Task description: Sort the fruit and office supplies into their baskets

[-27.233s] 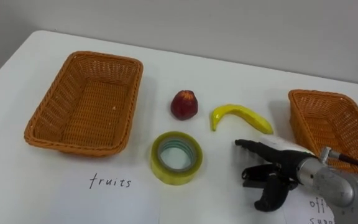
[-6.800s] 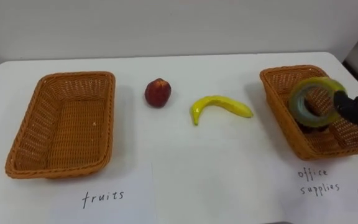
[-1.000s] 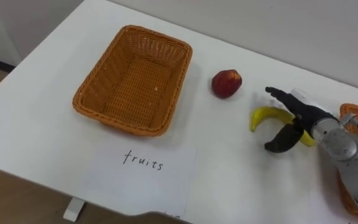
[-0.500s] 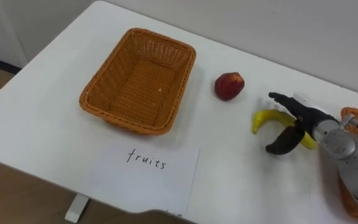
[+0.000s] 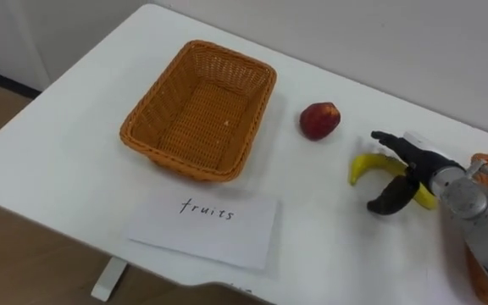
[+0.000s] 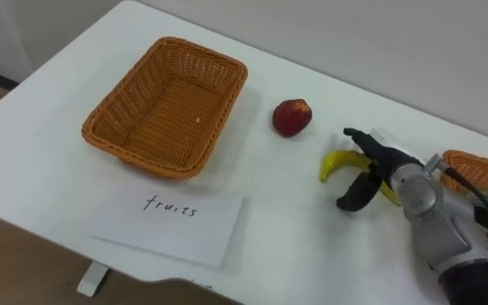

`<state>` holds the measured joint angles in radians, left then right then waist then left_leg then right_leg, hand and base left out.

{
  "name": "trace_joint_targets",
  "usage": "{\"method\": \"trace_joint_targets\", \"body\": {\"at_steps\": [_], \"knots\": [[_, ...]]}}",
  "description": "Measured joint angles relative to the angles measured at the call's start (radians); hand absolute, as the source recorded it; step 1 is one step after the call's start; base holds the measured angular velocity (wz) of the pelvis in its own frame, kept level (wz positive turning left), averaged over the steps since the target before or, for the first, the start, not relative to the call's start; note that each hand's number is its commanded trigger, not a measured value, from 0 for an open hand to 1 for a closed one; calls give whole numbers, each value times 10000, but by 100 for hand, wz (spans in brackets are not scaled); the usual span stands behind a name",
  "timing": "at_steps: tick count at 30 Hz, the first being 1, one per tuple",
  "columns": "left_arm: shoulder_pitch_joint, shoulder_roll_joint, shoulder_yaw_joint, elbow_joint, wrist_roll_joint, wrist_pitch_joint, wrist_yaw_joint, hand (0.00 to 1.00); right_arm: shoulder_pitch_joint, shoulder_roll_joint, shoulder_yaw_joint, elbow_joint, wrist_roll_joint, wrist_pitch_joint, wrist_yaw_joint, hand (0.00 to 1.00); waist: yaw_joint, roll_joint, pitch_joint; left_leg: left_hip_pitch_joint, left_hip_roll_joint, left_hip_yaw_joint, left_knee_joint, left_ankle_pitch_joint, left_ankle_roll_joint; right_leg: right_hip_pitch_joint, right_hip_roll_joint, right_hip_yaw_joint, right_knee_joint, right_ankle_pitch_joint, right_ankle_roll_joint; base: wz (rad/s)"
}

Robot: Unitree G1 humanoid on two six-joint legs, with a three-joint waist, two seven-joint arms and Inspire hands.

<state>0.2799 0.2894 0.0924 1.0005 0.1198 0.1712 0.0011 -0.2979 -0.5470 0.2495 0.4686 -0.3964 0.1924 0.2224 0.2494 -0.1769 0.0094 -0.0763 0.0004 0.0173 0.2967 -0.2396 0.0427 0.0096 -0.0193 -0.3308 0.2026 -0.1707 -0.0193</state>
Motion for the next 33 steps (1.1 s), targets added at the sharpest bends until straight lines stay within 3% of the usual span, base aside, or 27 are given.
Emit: {"method": "trace_joint_targets", "body": {"at_steps": [9, 18, 24, 33], "knots": [[-52, 28, 21, -129, 6, 19, 251, 0, -358, 1, -2, 735, 20, 60, 294, 0, -21, 29, 15, 2, -35, -156, 81, 0, 1, 103, -16, -131, -10, 0, -1, 5], [-246, 110, -2, 81, 32, 21, 73, 0, -401, -111, -56, 812, 19, 65, 1437, 0, -25, 8, 5, -18, -79, -270, 129, 2, 5, 131, -56, -286, -7, 0, 0, 3], [-349, 114, 8, 121, 24, 44, 98, 0, -768, -164, 20, 1865, 435, 72, 1917, 0, 6, -29, 17, 22, -145, -464, 133, 18, 3, 235, -79, -405, -7, 0, 0, 6], [-479, 126, -211, 118, 23, 53, 333, 0, -984, -172, 166, 2639, 555, 94, 2055, 0, 302, -189, 41, 141, -140, -477, 133, 34, -1, 286, -84, -439, -2, 3, -3, 2]]}}
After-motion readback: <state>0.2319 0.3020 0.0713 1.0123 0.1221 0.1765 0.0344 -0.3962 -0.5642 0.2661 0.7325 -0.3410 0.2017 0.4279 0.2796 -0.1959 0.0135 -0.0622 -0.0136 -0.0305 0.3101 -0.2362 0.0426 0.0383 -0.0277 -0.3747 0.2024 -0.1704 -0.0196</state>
